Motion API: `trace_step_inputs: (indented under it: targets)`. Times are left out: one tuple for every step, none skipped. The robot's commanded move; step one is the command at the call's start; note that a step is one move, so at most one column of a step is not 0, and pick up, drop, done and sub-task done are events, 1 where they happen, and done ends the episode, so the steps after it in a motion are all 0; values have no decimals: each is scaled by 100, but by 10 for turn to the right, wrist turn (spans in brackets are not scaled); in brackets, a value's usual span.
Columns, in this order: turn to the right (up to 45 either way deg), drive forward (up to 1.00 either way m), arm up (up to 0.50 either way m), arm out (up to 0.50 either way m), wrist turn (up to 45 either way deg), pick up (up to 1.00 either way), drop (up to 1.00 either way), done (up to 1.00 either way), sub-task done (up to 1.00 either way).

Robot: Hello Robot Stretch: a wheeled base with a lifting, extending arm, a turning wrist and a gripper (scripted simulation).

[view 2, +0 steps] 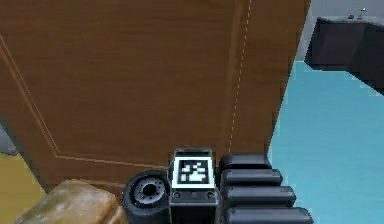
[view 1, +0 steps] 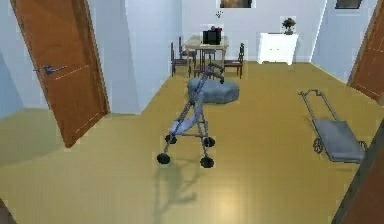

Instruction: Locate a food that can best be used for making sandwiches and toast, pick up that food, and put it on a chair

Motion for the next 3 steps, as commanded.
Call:
trace_step_inputs:
  targets:
    - [150, 0, 0, 0, 0, 0, 0, 0, 0]
    - [0, 95, 0, 0, 0, 0, 0, 0, 0]
    - [420, 0, 0, 0, 0, 0, 0, 0, 0]
